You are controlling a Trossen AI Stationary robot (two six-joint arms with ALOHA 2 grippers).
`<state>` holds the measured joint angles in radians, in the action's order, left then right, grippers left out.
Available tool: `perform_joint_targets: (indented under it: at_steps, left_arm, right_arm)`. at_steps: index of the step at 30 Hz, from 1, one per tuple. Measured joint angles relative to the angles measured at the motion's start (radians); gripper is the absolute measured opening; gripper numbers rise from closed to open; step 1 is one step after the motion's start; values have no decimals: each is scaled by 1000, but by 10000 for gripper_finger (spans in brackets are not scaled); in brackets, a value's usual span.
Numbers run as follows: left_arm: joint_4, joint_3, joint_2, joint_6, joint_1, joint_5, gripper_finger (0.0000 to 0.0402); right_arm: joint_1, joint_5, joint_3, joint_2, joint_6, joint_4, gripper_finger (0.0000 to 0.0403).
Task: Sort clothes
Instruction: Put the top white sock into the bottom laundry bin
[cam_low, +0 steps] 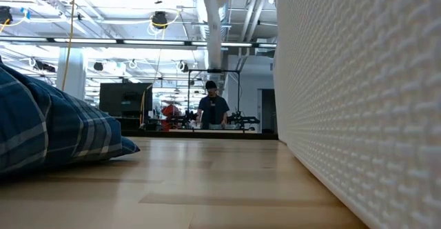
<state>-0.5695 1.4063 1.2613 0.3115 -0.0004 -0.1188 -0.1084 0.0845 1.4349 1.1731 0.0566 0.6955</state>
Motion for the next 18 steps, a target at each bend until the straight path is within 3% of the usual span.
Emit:
perform_joint_targets:
  at_steps: [8, 18]
  left_arm:
    - [5, 88, 0, 7, -113, 0, 0]
    - [6, 101, 0, 10, -188, -40, 0]
  right_arm:
    - [-44, -3, -1, 169, 172, -260, 254]
    - [-45, -16, -1, 303, 276, -493, 254]
